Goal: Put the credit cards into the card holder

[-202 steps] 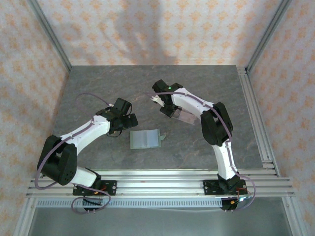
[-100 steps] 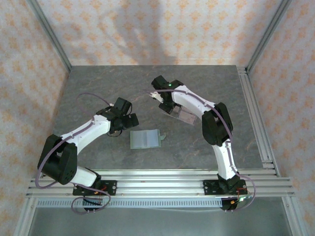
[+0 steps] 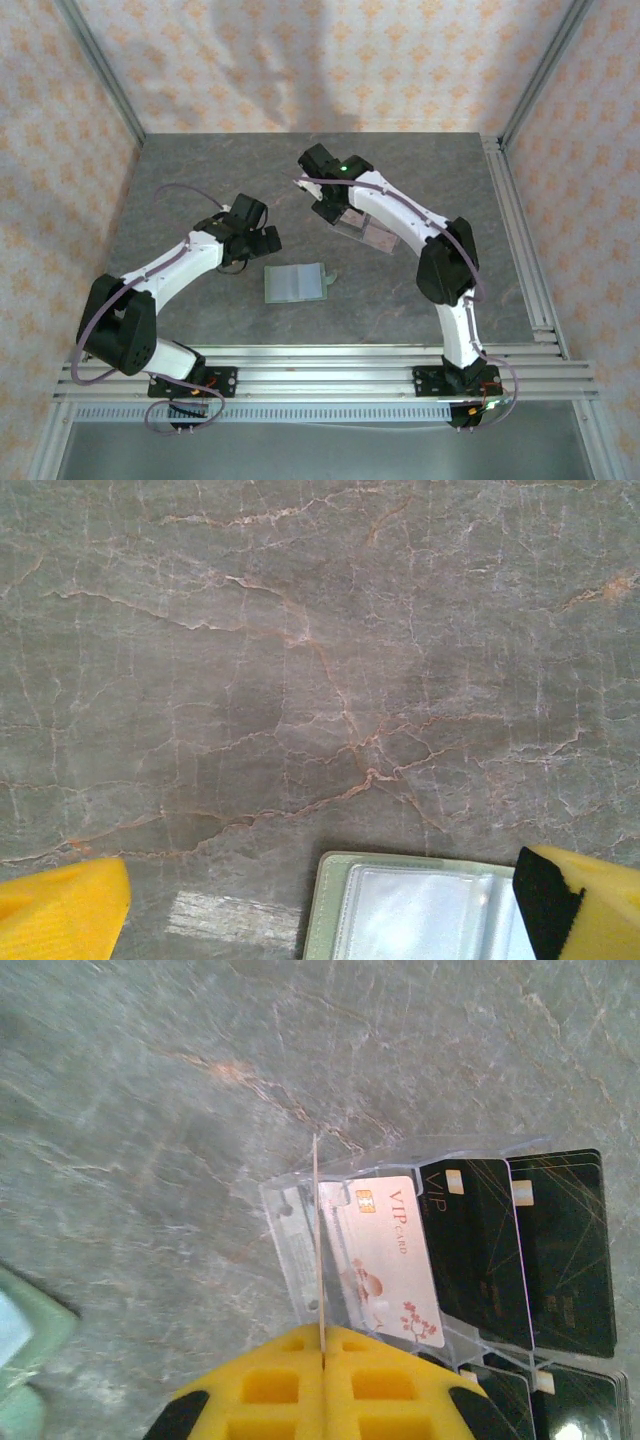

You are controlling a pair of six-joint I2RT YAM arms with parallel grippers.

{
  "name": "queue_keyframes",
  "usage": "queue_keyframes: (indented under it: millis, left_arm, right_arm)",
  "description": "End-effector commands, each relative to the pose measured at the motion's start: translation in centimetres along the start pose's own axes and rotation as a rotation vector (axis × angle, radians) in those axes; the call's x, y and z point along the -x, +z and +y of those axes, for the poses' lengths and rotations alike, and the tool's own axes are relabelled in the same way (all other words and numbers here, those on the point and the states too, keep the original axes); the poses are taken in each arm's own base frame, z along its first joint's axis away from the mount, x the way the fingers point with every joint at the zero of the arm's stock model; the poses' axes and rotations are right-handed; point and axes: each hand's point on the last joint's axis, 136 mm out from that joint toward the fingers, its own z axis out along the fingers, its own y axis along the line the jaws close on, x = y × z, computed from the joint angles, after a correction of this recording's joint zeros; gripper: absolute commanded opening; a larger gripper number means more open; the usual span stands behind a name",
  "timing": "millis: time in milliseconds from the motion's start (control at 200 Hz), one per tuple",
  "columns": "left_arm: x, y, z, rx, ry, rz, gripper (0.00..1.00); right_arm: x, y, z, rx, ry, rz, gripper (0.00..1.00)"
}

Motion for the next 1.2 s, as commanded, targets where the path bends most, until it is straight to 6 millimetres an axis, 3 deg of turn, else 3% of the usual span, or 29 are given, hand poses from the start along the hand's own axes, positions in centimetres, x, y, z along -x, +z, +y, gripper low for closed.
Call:
queue_keyframes:
  millis: [0, 205, 380, 520, 796, 936, 1191]
  left_arm:
    - [0.3, -0.7, 1.0, 0.048, 0.052, -0.003, 1.00]
    - [-2.1, -0.4, 2.1, 0.074, 0.103, 0.070, 1.00]
    - [-4.0, -0.5, 2.2, 0.119, 0.189, 0.106, 1.00]
    - [-5.8, -0.6, 2.1, 0.156, 0.257, 0.117, 1.00]
    - [-8.0, 0.4, 3.4, 0.228, 0.254, 0.100, 1.00]
    - [-8.3, 0.8, 3.7, 0.246, 0.238, 0.088, 1.00]
    - [-8.3, 1.0, 4.1, 0.272, 0.231, 0.079, 1.00]
  right_arm:
    - [0.7, -5.0, 1.1, 0.046, 0.153, -0.098, 0.00]
    - [0.8, -7.6, 5.2, 0.305, 0.491, -0.266, 0.00]
    - [-0.3, -6.9, 8.3, 0.528, 0.799, -0.362, 0.00]
    - [-0.8, -6.5, 9.7, 0.672, 0.946, -0.450, 0.00]
    - [-2.8, -4.7, 12.1, 0.779, 0.997, -0.450, 0.00]
    - [-2.6, -4.8, 13.1, 0.859, 0.981, -0.484, 0.00]
    - [-3.7, -2.8, 14.7, 0.910, 0.987, -0.433, 0.00]
